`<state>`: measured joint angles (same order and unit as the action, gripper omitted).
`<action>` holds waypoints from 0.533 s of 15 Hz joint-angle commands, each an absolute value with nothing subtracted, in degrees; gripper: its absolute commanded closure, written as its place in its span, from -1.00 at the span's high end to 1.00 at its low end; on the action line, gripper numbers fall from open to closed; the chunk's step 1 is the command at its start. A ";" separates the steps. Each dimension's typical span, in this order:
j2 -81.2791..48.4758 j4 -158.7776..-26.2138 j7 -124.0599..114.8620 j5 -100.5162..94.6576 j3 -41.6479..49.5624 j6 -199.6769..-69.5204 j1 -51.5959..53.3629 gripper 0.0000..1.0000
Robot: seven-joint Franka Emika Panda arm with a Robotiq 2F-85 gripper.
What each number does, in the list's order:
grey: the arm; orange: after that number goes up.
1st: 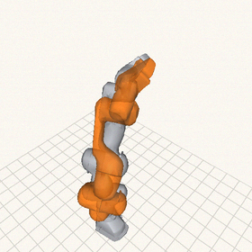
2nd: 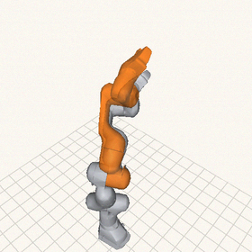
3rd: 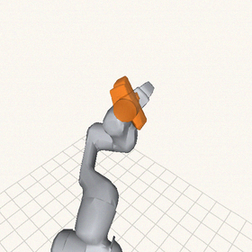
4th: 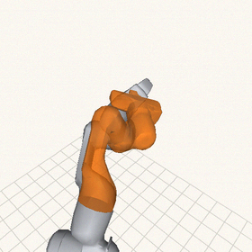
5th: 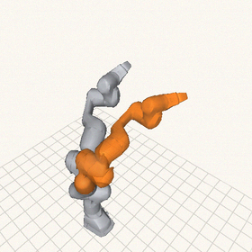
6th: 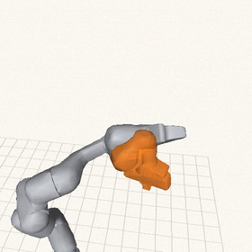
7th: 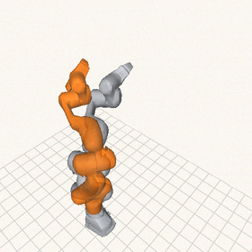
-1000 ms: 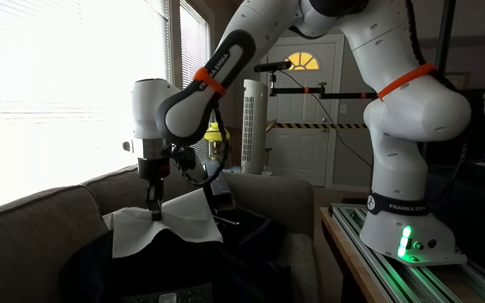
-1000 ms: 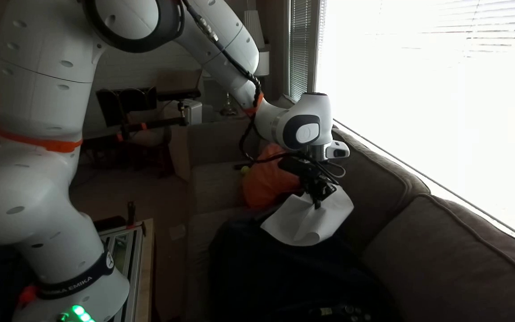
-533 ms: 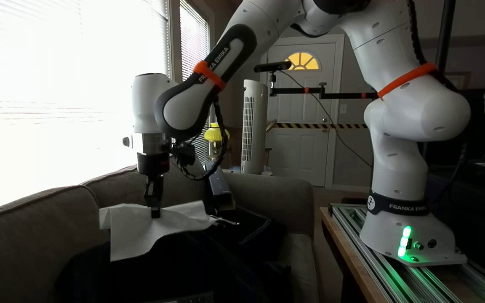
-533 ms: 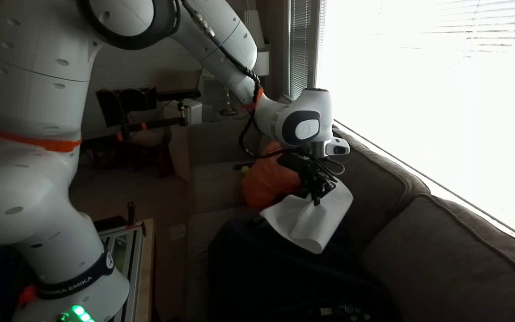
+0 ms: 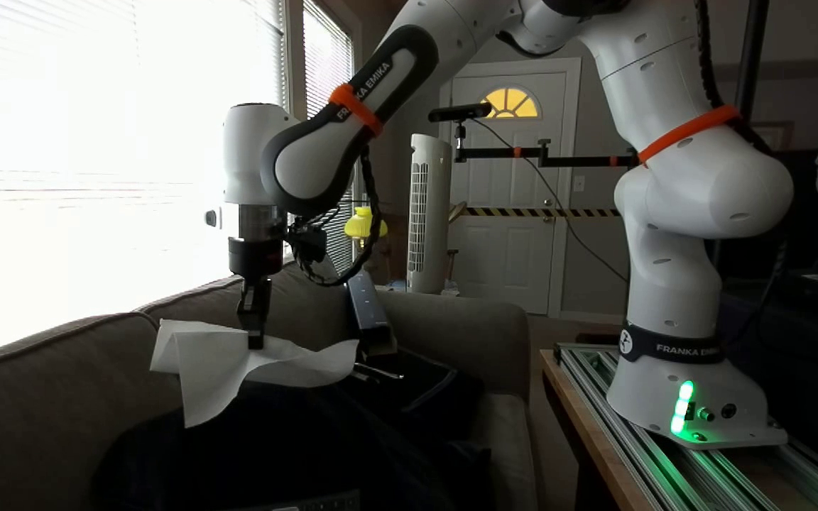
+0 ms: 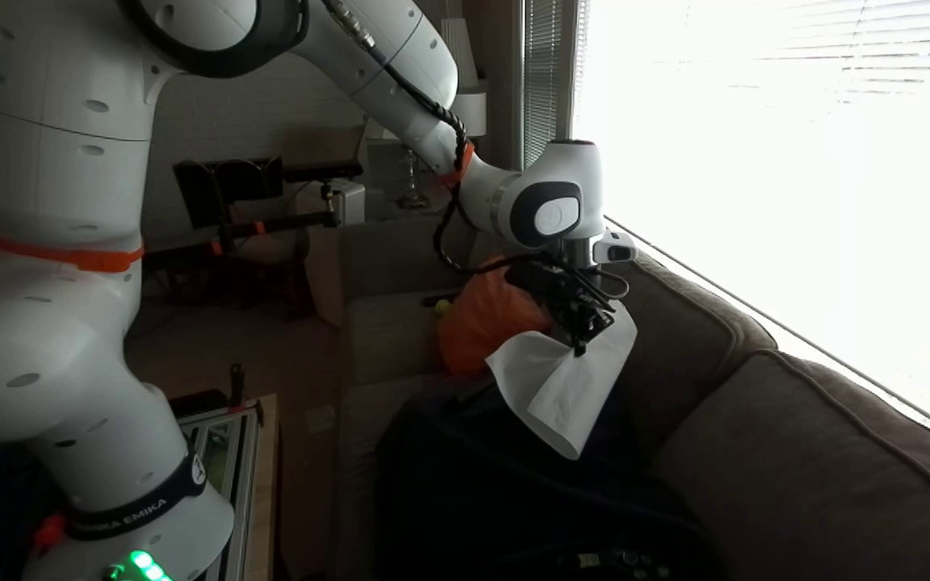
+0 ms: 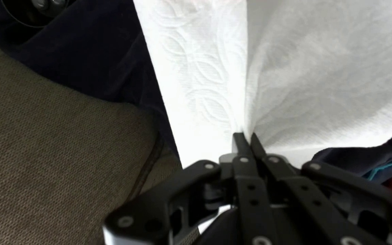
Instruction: Use the white napkin to wipe the black box.
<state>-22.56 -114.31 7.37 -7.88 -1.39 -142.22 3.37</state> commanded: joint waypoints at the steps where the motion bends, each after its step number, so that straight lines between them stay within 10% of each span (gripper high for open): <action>1: -20.65 -115.40 7.03 -7.42 -1.12 -140.29 2.31 -0.99; 8: -17.64 -119.24 2.25 -4.77 6.66 -142.06 -5.33 -0.99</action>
